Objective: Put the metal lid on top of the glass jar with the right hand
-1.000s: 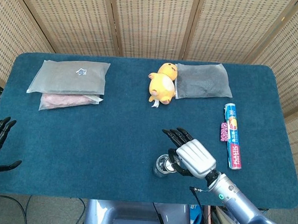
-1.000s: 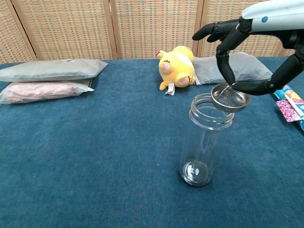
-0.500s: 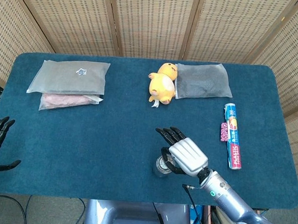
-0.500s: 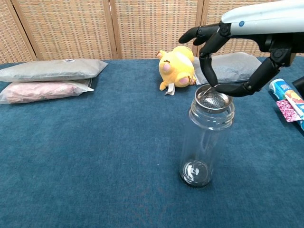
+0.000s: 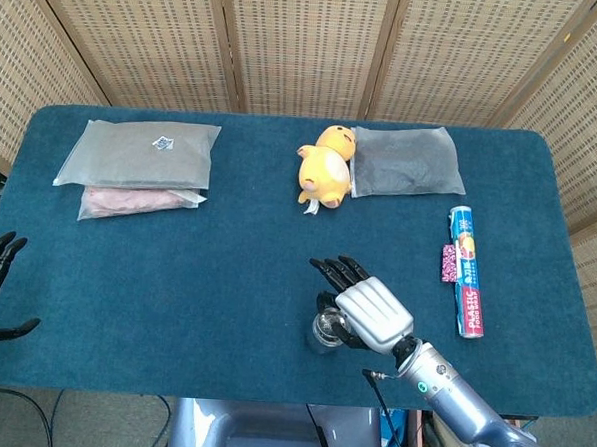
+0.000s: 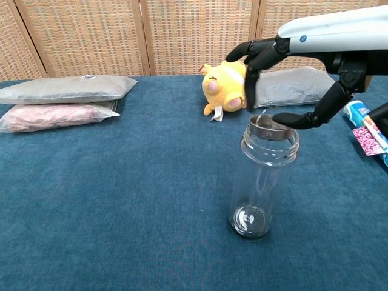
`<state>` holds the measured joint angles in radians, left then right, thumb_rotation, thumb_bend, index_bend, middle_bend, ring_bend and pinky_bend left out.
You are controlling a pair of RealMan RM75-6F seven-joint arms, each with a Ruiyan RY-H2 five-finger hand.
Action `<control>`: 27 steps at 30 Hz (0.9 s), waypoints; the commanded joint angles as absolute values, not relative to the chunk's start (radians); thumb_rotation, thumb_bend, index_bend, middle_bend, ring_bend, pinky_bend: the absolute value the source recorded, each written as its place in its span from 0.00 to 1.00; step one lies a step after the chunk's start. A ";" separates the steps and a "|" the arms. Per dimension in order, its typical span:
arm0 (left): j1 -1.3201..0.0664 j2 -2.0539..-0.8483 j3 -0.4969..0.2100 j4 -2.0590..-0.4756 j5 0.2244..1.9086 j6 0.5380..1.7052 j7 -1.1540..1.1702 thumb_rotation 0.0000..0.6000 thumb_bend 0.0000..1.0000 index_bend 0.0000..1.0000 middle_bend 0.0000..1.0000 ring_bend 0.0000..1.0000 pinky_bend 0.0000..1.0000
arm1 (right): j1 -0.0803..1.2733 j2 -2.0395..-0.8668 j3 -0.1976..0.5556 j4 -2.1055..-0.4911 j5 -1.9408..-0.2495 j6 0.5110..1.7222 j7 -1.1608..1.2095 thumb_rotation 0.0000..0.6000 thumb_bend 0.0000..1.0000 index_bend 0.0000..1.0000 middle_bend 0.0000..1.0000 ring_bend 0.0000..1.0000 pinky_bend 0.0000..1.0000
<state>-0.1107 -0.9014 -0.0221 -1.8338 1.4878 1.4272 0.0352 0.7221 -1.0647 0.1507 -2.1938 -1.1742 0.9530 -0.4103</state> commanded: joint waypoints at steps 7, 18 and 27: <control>-0.110 -0.901 -0.022 -1.834 1.489 1.427 0.034 1.00 0.00 0.00 0.00 0.00 0.00 | 0.717 -1.038 0.141 -2.200 -1.214 0.957 -0.390 1.00 0.30 0.14 0.00 0.00 0.00; -0.108 -0.899 -0.022 -1.831 1.494 1.433 0.028 1.00 0.00 0.00 0.00 0.00 0.00 | 0.617 -0.884 0.146 -2.238 -1.346 1.103 -0.346 1.00 0.24 0.13 0.00 0.00 0.00; -0.105 -0.911 -0.021 -1.824 1.508 1.446 0.036 1.00 0.00 0.00 0.00 0.00 0.00 | 0.361 -0.926 0.018 -2.016 -1.616 1.416 -0.261 1.00 0.00 0.00 0.00 0.00 0.00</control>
<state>-0.1050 -0.9086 -0.0213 -1.8246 1.5064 1.4448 0.0335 0.4400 -0.8988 0.0674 -2.1081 -1.5557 1.3363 -0.3016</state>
